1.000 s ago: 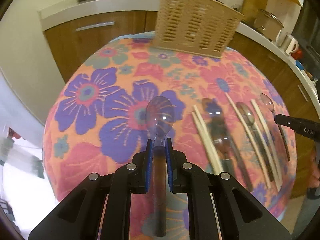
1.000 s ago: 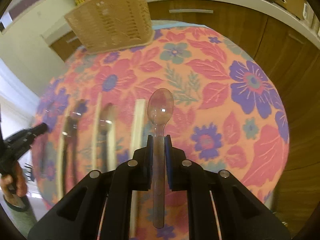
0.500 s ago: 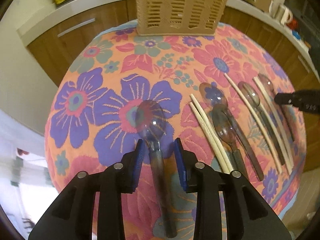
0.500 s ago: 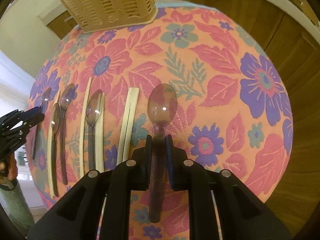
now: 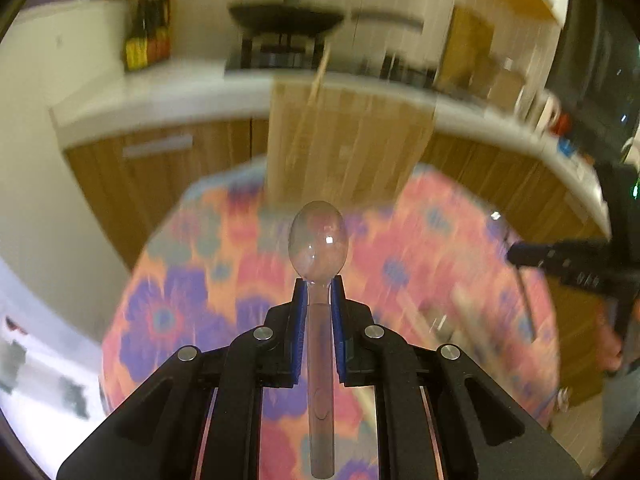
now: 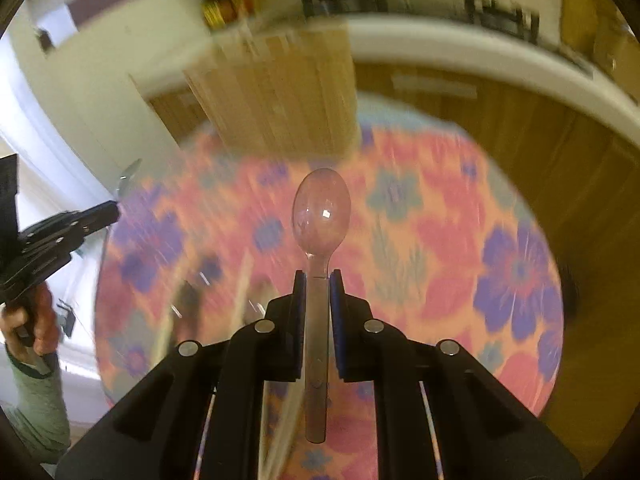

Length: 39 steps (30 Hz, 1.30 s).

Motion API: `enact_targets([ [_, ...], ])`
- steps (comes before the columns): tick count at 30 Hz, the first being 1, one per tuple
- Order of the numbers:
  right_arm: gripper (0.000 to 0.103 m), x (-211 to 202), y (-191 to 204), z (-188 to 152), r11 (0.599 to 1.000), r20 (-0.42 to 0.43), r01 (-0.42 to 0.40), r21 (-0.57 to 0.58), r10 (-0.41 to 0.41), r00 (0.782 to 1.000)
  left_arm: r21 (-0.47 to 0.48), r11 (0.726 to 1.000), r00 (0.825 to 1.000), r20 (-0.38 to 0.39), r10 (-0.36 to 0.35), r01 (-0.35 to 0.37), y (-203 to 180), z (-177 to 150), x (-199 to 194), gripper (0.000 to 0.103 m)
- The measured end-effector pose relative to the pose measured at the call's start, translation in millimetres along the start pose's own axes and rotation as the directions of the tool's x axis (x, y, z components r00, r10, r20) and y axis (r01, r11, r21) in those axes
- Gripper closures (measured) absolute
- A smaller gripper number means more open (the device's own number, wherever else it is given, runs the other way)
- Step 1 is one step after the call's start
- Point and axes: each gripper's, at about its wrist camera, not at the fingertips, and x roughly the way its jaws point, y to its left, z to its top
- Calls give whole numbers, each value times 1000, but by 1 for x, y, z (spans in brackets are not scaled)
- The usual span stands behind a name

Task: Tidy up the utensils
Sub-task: 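Lift both held spoons and carry them over the beige basket, then open the left tool over the basket while the right tool releases its spoon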

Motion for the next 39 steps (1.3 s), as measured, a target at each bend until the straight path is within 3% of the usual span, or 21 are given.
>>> enact_targets([
  [2,94,-14,11,15,1000,83,-11,-27,14,996,-3,1000,997,72,-20,20,-6,21,-9,93],
  [5,94,-32,23,41,997,191,-19,-70,32,981,-2,998,980,192,-56,58,-12,58,-23,93],
  [9,94,-49,33,72,994,326,1,-110,35,945,19,999,958,283,-53,50,-24,96,-27,93],
  [13,94,-59,33,102,994,444,-4,-112,54,895,31,998,928,367,-66,59,-28,128,-21,93],
  [16,94,-63,32,124,994,540,13,-109,48,840,10,996,907,411,-89,93,-21,149,-14,93],
  [18,94,-63,32,138,993,597,62,-104,13,802,0,995,893,440,-92,102,-16,159,-4,93],
  [21,94,-53,29,158,986,643,118,-119,-14,766,-20,993,879,468,-97,121,-6,171,13,93],
  [23,94,-36,28,172,981,653,155,-115,-43,756,-30,991,871,481,-98,128,0,176,26,93],
  [27,94,-11,21,185,986,652,133,-99,-36,757,-48,991,865,496,-82,122,11,179,48,93],
  [30,94,9,19,189,987,643,132,-96,-40,765,-59,991,866,494,-72,116,17,182,64,93],
  [33,93,27,12,192,992,617,100,-81,-29,786,-70,992,862,503,-58,107,21,178,76,93],
  [36,93,38,4,189,994,613,87,-62,-31,790,-58,994,857,513,-47,89,20,170,81,92],
  [39,93,44,1,184,996,605,67,-57,-19,796,-33,997,863,503,-43,69,18,164,84,92],
])
